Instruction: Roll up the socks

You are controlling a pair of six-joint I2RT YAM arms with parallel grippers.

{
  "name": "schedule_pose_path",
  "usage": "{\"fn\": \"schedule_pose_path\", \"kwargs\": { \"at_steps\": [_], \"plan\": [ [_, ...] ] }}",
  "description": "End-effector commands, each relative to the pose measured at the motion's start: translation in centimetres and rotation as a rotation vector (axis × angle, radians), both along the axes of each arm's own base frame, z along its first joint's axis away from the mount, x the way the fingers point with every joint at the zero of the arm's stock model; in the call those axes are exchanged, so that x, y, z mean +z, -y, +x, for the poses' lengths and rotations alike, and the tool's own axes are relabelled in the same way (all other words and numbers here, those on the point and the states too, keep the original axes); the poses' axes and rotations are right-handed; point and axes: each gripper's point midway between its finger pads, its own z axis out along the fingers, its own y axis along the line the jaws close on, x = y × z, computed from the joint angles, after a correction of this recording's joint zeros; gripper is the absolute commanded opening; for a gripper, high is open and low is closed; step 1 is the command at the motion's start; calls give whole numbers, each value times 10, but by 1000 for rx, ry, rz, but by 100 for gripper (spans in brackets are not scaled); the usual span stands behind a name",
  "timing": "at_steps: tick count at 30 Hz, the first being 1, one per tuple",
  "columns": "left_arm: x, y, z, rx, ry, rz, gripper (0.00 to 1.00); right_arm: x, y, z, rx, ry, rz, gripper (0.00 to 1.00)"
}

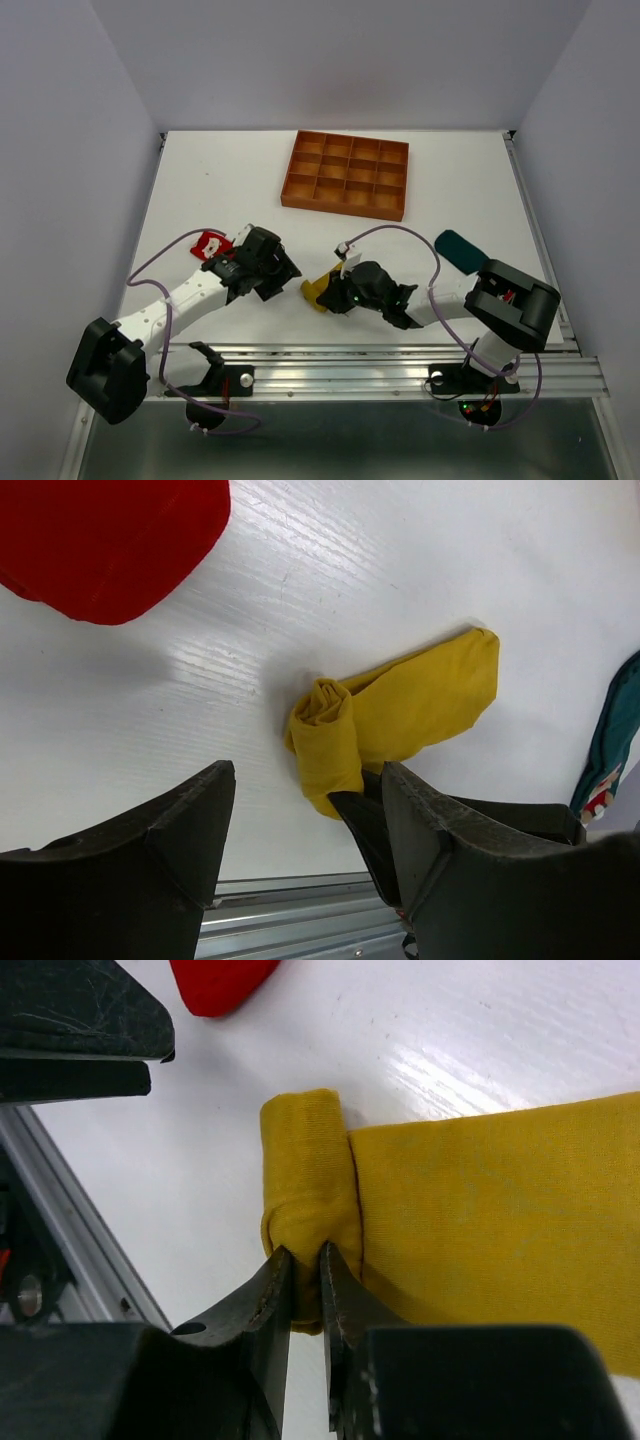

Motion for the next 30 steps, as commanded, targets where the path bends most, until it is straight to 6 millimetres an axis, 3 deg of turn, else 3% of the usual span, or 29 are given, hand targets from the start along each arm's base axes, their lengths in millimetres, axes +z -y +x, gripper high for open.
{"fn": "schedule_pose_path", "kwargs": {
  "at_steps": [1,9,18,24,28,30],
  "plan": [
    [0,0,0,-43,32,-1,71,6,6,-13,-32,-132,133,4],
    [-6,26,1,-160,52,-85,67,-8,31,3,-151,-207,146,3],
    [-29,61,-9,-309,-6,-109,62,-25,38,5,-175,-291,146,3],
    [-44,69,-12,-344,-45,-90,58,-28,45,8,-204,-303,150,3],
    [-49,75,-13,-367,-57,-81,50,-26,44,9,-200,-294,154,3],
    [-54,77,-14,-378,-70,-76,40,-26,44,8,-196,-296,152,4]
  ]
}}
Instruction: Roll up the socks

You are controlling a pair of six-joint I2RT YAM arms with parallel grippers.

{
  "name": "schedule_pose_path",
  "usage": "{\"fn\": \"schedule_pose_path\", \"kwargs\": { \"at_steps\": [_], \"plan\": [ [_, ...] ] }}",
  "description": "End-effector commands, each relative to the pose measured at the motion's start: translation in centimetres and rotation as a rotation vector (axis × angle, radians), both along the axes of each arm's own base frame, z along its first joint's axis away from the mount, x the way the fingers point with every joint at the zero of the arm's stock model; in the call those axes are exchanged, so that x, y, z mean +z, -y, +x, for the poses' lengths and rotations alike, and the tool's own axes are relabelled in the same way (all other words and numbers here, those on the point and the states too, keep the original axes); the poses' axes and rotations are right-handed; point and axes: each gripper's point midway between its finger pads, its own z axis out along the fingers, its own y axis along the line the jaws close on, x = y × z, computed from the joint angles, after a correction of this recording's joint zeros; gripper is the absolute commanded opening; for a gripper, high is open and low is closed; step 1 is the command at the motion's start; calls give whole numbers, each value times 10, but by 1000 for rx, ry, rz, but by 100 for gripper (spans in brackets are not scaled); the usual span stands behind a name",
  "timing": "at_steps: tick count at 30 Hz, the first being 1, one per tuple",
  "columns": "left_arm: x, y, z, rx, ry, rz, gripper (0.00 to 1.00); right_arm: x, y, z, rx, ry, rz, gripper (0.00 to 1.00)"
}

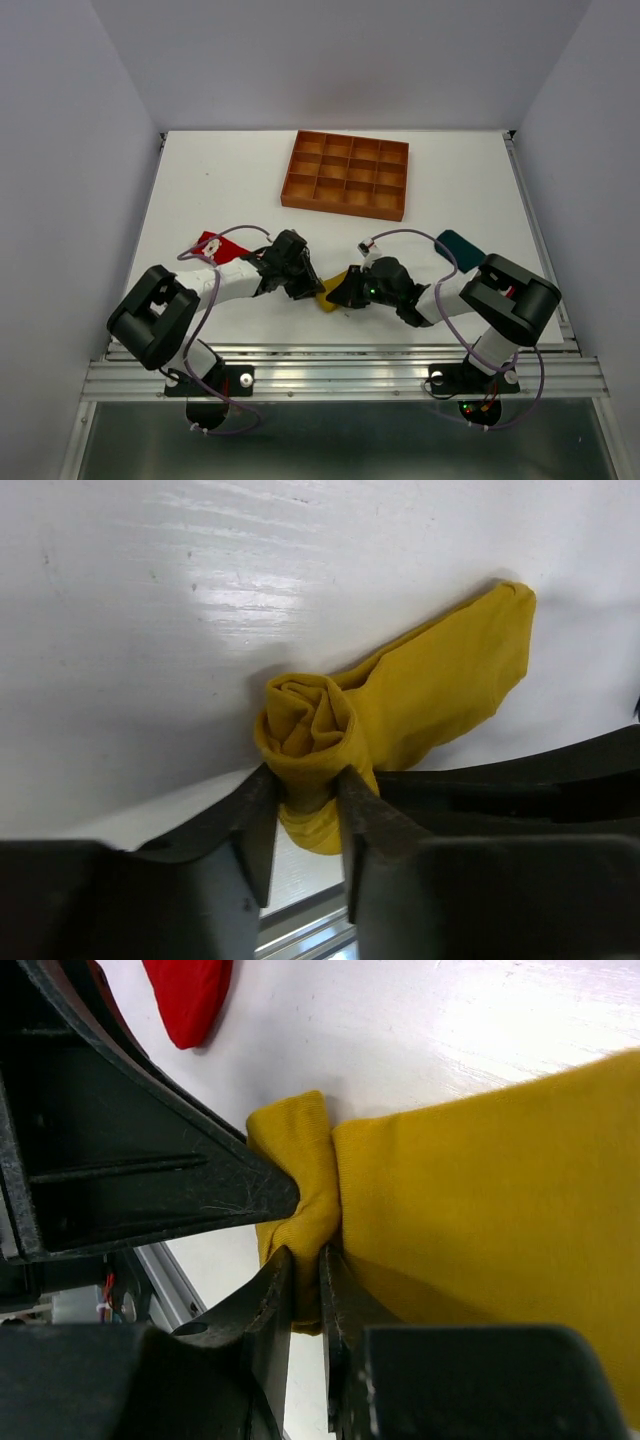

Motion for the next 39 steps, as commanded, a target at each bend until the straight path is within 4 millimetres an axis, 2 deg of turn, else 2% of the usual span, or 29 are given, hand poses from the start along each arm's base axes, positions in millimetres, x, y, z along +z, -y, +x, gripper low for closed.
{"fn": "schedule_pose_path", "kwargs": {
  "at_steps": [1,4,7,8,9,11,12,14,16,17,21,25,28,30,31,33,36,39],
  "plan": [
    [-6,10,-5,-68,-16,13,32,-19,11,-5,-4,-29,-57,5],
    [-10,13,-5,-77,-24,17,27,-17,9,-5,9,-21,-53,6],
    [-13,16,-7,-87,-31,22,15,-18,7,-7,23,-28,-52,9],
    [-14,15,-6,-85,-30,29,6,-18,7,-7,25,-29,-54,11],
    [-14,15,-5,-77,-28,30,0,-18,6,-7,27,-27,-53,19],
    [-11,12,-3,-60,-18,36,0,-17,4,-9,53,-20,-57,28],
    [-12,9,-2,-47,-9,52,0,-10,1,-7,61,-5,-46,32],
    [-6,5,1,-15,6,58,0,-10,1,-9,91,-1,-73,46],
    [-7,-5,4,23,17,98,0,5,-6,-3,110,29,-74,57],
    [-3,-7,5,37,25,99,0,1,-2,-5,126,29,-115,58],
    [-1,-18,6,80,31,144,0,30,-6,0,151,86,-112,63],
    [2,-25,10,104,57,172,0,35,2,4,119,85,-166,63],
    [5,-28,12,111,72,184,0,29,23,13,21,81,-259,60],
    [5,-29,12,113,71,190,0,26,31,18,-32,68,-299,54],
    [6,-30,12,109,75,190,0,15,40,19,-52,50,-360,47],
    [6,-30,12,106,80,188,0,10,42,24,-68,38,-400,35],
    [10,-28,14,93,95,186,0,-7,48,28,-92,12,-466,27],
    [13,-25,14,57,111,175,0,-14,50,35,-112,19,-502,27]
  ]
}}
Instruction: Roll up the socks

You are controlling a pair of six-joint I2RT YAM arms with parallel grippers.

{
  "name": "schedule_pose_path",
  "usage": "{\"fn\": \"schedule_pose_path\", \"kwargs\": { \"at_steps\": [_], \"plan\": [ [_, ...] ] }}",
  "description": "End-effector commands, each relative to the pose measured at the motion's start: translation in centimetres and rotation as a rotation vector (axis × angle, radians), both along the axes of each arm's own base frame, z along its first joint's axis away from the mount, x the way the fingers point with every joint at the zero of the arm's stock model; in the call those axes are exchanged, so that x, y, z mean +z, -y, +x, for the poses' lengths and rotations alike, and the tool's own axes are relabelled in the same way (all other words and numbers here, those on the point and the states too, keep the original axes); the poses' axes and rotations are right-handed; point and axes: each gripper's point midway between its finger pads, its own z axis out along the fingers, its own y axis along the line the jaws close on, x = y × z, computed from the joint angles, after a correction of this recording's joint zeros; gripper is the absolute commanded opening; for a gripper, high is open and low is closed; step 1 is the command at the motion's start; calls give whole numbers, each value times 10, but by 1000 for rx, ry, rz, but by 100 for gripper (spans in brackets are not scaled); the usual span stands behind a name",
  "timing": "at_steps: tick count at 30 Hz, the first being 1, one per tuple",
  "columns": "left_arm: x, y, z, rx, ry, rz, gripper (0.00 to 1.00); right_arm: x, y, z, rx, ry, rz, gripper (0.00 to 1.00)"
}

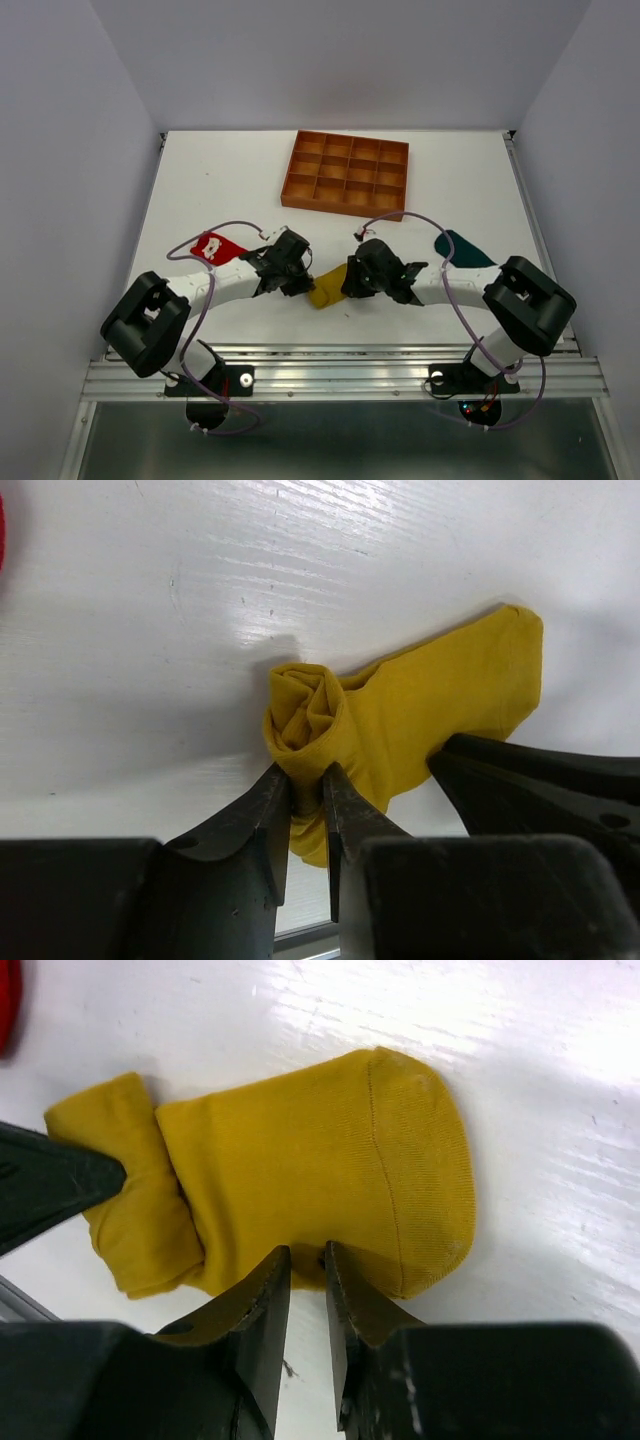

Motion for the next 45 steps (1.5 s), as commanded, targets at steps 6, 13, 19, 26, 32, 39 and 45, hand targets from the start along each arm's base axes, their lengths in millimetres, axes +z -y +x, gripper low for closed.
{"fn": "schedule_pose_path", "kwargs": {
  "at_steps": [6,13,19,26,32,39,45],
  "plan": [
    [17,-1,3,-142,77,46,0,-22,17,29,-77,41,-210,25],
    [14,-1,-3,-179,60,45,0,-33,24,33,-92,12,-274,23],
    [-10,-18,-7,-124,-26,153,0,-30,30,35,-70,11,-322,24],
    [-24,-18,-4,-84,-99,210,0,21,-31,21,311,114,-77,31],
    [-22,-19,-4,-32,-126,212,0,49,-40,17,361,192,-29,36],
    [-16,-26,-2,3,-121,242,0,78,-56,-5,471,383,5,44],
    [-17,-26,-5,1,-133,241,0,74,-69,-25,533,510,-63,48]
  ]
}}
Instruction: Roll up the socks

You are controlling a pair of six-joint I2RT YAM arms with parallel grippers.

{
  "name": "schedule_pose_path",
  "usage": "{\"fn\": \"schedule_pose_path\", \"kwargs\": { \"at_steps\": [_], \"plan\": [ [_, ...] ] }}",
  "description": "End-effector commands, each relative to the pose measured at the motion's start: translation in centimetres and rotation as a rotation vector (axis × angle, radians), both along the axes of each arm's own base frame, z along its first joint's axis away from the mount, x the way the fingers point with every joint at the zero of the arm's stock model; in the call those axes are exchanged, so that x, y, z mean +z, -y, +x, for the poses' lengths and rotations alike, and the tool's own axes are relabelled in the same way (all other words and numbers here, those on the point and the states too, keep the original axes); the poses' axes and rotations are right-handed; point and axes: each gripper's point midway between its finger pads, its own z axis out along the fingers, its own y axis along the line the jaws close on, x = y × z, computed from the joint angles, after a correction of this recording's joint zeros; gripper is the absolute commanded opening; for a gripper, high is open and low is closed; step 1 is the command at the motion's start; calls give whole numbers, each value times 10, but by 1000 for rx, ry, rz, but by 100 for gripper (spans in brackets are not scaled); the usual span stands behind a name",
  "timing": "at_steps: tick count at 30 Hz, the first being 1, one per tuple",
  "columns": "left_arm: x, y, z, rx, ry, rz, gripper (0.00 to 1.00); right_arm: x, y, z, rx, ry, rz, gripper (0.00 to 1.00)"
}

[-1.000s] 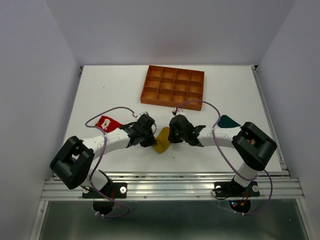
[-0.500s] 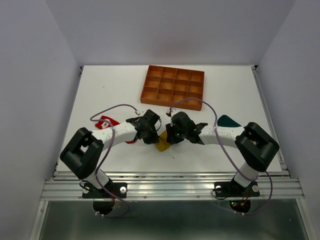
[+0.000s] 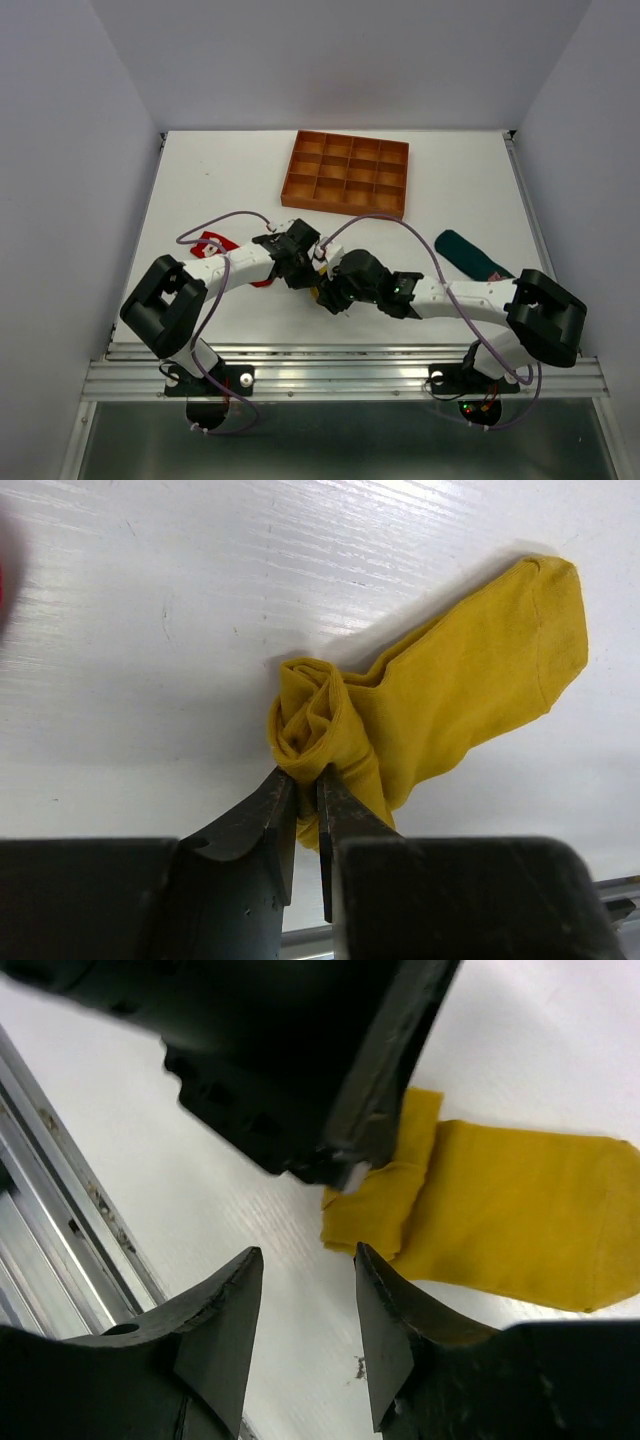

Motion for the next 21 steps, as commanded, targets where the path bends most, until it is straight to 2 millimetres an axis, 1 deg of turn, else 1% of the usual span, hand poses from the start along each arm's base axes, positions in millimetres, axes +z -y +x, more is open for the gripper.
{"fn": "schedule_pose_path", "kwargs": {
  "at_steps": [1,3,4,5,7,8,11,14,16,17,21],
  "plan": [
    [-15,-29,-16,17,-66,131,0,9,-10,7,14,171,-7,48],
    [-15,-29,-17,18,-68,130,0,12,-14,8,3,228,-26,49],
    [-15,-28,-17,16,-69,125,0,11,-13,12,-12,240,-36,49],
    [-15,-28,-18,17,-71,122,0,7,-15,11,-12,246,-59,49],
    [-15,-26,-18,14,-73,110,0,8,-18,12,-22,284,-83,49],
    [-15,-26,-19,12,-75,110,0,5,-20,10,-17,304,-104,49],
    [-17,-26,-20,11,-83,111,0,4,-25,9,-13,313,-114,49],
    [-16,-24,-21,9,-85,104,0,-7,-26,9,6,348,-170,49],
    [-17,-25,-21,12,-87,104,0,-11,-25,11,1,352,-190,49],
    [-17,-25,-21,12,-86,103,0,-12,-28,8,11,355,-193,49],
    [-17,-23,-22,13,-95,92,0,-19,-19,18,-50,395,-262,49]
  ]
}}
